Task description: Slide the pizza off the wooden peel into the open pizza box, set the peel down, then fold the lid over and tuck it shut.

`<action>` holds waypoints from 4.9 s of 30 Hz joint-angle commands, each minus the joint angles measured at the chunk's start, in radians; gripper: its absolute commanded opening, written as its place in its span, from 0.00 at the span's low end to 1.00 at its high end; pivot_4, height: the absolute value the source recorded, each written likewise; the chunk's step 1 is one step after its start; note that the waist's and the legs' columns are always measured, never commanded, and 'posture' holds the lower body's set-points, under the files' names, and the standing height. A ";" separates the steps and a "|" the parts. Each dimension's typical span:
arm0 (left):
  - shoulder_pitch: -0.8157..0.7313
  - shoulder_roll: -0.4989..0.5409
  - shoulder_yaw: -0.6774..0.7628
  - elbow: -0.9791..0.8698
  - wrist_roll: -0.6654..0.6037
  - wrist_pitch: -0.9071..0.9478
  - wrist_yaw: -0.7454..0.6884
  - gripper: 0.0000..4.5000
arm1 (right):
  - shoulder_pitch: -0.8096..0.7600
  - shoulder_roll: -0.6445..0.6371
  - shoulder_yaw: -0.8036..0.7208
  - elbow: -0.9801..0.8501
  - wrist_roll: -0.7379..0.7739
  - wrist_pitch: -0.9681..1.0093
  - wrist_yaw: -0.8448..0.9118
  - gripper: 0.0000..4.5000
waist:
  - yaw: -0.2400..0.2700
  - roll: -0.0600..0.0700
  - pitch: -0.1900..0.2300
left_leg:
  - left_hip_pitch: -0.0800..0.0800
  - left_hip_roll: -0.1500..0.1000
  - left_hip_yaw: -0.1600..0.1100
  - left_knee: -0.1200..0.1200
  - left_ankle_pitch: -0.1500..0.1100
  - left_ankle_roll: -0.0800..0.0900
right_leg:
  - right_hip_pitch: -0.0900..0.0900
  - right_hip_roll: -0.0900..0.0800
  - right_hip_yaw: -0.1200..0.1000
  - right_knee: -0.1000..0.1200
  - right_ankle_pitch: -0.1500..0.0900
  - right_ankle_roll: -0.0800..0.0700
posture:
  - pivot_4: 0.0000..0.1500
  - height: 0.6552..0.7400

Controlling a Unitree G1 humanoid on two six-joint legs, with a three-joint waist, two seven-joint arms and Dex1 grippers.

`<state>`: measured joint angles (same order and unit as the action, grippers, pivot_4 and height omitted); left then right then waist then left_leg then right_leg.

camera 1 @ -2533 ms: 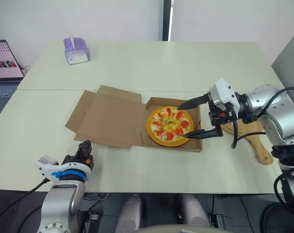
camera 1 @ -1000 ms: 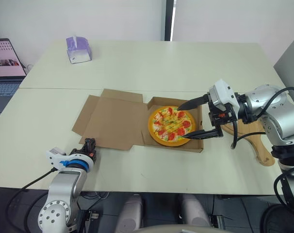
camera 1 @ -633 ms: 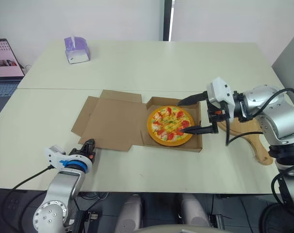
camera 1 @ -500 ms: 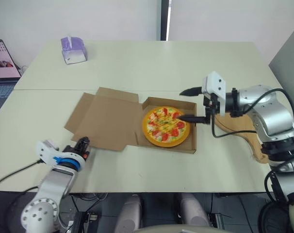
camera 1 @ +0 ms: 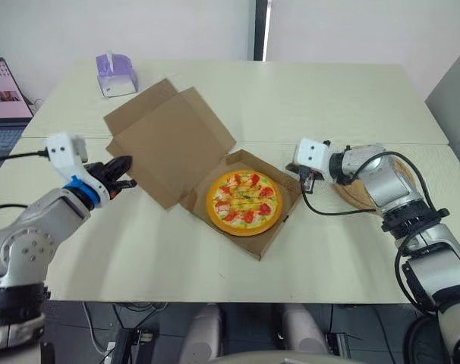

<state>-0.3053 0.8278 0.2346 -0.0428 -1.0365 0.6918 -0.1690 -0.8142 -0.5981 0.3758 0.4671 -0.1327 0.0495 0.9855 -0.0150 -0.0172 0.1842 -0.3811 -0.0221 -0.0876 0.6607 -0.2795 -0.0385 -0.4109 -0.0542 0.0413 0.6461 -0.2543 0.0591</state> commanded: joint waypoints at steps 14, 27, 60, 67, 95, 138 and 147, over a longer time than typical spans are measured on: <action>-0.448 -0.199 -0.269 0.436 0.460 -0.158 -0.581 0.00 | 0.269 -0.273 -0.125 -0.430 0.113 0.155 0.257 0.01 | 0.025 0.000 0.000 | 0.000 -0.002 -0.003 0.003 -0.002 0.003 | 0.003 -0.001 -0.002 0.000 0.001 0.002 | 1.00 1.00; -0.778 -0.406 -0.282 0.979 0.762 -0.687 -0.819 0.00 | 0.374 -0.335 -0.224 -0.565 0.164 0.295 0.220 0.01 | 0.022 -0.002 0.001 | -0.001 -0.002 -0.002 0.004 -0.002 0.003 | 0.003 -0.001 -0.001 -0.001 0.002 0.003 | 1.00 1.00; -0.771 -0.484 -0.151 0.838 0.752 -0.619 -0.897 0.00 | -0.007 -0.053 -0.526 -0.280 0.449 0.555 -0.188 0.28 | -0.016 -0.003 0.002 | -0.004 -0.001 0.003 0.004 -0.002 0.004 | -0.010 -0.001 0.002 0.016 0.003 0.003 | 1.00 1.00; -0.760 -0.478 -0.141 0.829 0.759 -0.609 -0.848 0.00 | -0.010 -0.071 -0.533 -0.281 0.447 0.579 -0.197 0.02 | -0.016 -0.003 0.002 | -0.004 -0.001 0.003 0.004 -0.002 0.004 | -0.010 -0.001 0.002 0.016 0.003 0.003 | 1.00 1.00; -0.793 -0.529 -0.117 0.712 0.761 -0.533 -0.600 0.00 | -0.038 0.071 -0.518 -0.395 0.401 0.512 -0.423 0.02 | -0.020 -0.002 0.001 | -0.010 -0.001 0.005 0.004 -0.001 0.004 | -0.019 -0.002 0.003 0.019 0.003 0.003 | 1.00 1.00; -0.256 -0.588 -0.143 -0.143 0.598 -0.198 -0.345 0.00 | 0.193 0.296 -0.610 -1.031 0.694 1.154 -0.735 0.02 | -0.018 -0.001 0.000 | -0.016 0.000 0.006 0.018 -0.002 0.005 | -0.027 -0.001 0.004 0.033 0.004 0.001 | 1.00 1.00; -0.242 -0.589 -0.151 -0.143 0.598 -0.223 -0.337 0.00 | 0.083 0.339 -0.669 -1.016 0.733 1.233 -0.766 0.02 | -0.017 -0.001 0.000 | -0.016 0.000 0.006 0.018 -0.002 0.005 | -0.027 -0.001 0.003 0.033 0.004 0.001 | 1.00 1.00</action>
<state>-0.5412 0.2500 0.1254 -0.1286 -0.4254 0.4838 -0.4878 -0.6958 -0.2795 -0.3122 -0.5259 0.5326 1.2723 0.2019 -0.0317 -0.0184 0.1843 -0.3974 -0.0225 -0.0815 0.6783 -0.2814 -0.0334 -0.4379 -0.0552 0.0448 0.6795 -0.2503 0.0602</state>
